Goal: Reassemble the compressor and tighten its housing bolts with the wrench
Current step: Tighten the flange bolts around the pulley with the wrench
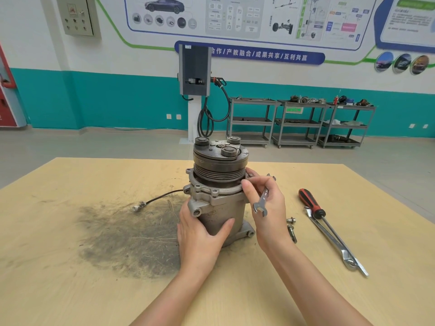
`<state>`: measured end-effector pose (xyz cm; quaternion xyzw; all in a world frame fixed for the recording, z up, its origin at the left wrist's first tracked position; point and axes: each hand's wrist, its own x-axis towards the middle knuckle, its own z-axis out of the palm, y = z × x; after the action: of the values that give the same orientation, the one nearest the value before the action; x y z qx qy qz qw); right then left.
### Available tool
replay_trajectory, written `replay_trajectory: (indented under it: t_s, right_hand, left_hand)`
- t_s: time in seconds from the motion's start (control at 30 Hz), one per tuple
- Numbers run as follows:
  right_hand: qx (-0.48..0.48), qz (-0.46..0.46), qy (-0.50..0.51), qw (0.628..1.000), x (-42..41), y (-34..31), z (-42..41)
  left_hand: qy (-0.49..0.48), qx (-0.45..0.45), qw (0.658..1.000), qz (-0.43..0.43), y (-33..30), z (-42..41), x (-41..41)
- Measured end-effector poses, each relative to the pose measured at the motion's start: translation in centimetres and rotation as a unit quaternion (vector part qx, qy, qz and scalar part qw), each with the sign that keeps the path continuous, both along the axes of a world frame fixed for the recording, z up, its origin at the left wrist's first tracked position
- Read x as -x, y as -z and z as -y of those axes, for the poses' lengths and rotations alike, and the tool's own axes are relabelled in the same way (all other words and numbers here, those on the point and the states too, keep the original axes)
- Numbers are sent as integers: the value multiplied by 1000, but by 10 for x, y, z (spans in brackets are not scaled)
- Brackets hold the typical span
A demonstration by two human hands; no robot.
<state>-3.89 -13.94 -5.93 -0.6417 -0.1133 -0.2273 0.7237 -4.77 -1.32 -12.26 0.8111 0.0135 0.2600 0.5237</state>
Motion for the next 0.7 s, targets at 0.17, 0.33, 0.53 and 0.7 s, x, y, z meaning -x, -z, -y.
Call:
replay_trajectory:
  t_s: [0.17,0.33,0.53,0.7]
  right_hand:
    - [28,-2,6,1000,0,2,0]
    - [3,-6,-2,1000,-2,1,0]
    - [12,2,2,1000,-1,2,-1]
    - [18,-4,5,1000,-3,3,0]
  left_hand:
    - [3,1,1000,-2,0,0,1]
    - [2,1,1000,-2,-1,0,0]
    - [0,6,1000,-3,0,0,0]
    - [-2,4,1000,-5,0,0,0]
